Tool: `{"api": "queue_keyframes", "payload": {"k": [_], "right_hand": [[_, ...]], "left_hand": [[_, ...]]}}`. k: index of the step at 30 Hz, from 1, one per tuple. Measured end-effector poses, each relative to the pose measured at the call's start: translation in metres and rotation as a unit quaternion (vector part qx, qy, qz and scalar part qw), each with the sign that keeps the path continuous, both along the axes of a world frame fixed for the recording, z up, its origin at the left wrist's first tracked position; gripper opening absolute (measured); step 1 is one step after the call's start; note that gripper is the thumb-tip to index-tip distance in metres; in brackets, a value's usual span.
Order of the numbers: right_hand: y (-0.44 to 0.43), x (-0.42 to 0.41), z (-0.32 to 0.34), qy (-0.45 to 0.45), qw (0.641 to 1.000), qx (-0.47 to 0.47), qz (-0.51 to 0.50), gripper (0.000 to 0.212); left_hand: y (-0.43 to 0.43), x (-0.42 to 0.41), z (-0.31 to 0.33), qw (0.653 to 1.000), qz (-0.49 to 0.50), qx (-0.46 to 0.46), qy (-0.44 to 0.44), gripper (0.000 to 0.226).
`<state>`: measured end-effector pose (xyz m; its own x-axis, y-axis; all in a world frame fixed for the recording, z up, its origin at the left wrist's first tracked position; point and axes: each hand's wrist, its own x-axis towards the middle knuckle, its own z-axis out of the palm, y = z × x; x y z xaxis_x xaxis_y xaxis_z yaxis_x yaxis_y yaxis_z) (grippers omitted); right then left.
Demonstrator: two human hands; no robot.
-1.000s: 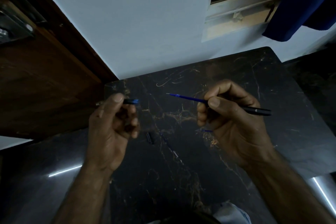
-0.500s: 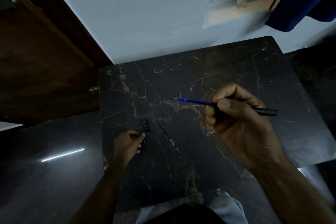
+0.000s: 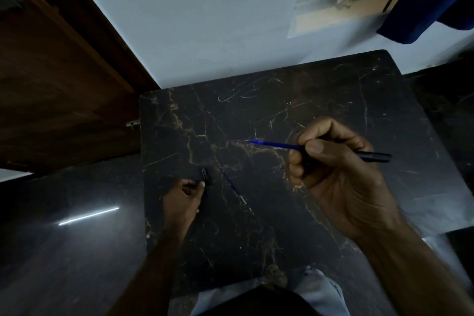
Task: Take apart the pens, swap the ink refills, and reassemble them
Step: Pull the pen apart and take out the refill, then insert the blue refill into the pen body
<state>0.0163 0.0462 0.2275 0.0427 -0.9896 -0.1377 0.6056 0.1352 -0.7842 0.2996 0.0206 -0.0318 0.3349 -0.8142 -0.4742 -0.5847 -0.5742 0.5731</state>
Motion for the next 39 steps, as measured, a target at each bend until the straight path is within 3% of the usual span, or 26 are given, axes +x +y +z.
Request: {"api": "queue_keyframes", "payload": {"k": [8,11,13,15,17,19,21,25,27,31,32,35,36,39], "right_hand": [[-0.003,-0.003,-0.002,-0.003,1.000,-0.005,0.004,0.004],[-0.003,-0.004,-0.002,-0.006,1.000,-0.008,0.003,0.004],[-0.003,-0.005,-0.002,-0.010,1.000,-0.010,0.001,0.003],[-0.004,-0.005,-0.002,-0.016,1.000,-0.010,0.000,0.004],[-0.005,-0.003,-0.001,-0.028,1.000,-0.012,-0.001,0.004],[-0.007,0.002,0.001,-0.038,0.999,-0.017,-0.002,0.005],[-0.010,0.009,0.004,-0.042,0.999,-0.030,-0.007,0.006],[-0.014,0.017,0.008,-0.045,0.997,-0.056,-0.015,0.007],[-0.013,0.017,0.006,-0.032,0.998,-0.059,-0.022,0.008],[-0.003,0.006,-0.004,-0.008,0.998,-0.046,-0.036,0.007],[0.000,0.003,-0.007,-0.006,0.998,-0.037,-0.041,0.007],[0.008,-0.003,-0.011,-0.006,0.999,-0.013,-0.048,0.007],[0.009,-0.003,-0.012,-0.006,0.999,-0.008,-0.047,0.006],[0.010,-0.001,-0.012,-0.006,0.999,-0.012,-0.030,0.003]], "left_hand": [[0.000,0.001,0.000,1.000,0.016,0.022,0.013,0.017],[-0.005,-0.010,0.024,0.988,0.115,0.010,0.102,0.026],[-0.013,-0.021,0.064,0.971,0.121,-0.047,0.201,0.021],[-0.020,-0.037,0.118,0.928,0.048,-0.123,0.349,0.016],[-0.025,-0.055,0.174,0.853,-0.077,-0.174,0.487,0.026],[-0.029,-0.072,0.221,0.787,-0.193,-0.200,0.551,0.031],[-0.034,-0.085,0.251,0.765,-0.229,-0.230,0.556,0.023],[-0.033,-0.095,0.261,0.780,-0.166,-0.274,0.537,0.020],[-0.034,-0.082,0.257,0.781,-0.108,-0.263,0.556,0.007],[-0.050,-0.012,0.241,0.785,0.043,-0.275,0.553,0.024],[-0.052,0.010,0.231,0.812,0.065,-0.273,0.512,0.023],[-0.046,0.053,0.173,0.952,0.058,-0.153,0.258,0.010],[-0.041,0.060,0.146,0.973,0.030,-0.084,0.211,0.007],[-0.024,0.067,0.067,0.982,-0.023,0.077,0.168,0.014]]}}
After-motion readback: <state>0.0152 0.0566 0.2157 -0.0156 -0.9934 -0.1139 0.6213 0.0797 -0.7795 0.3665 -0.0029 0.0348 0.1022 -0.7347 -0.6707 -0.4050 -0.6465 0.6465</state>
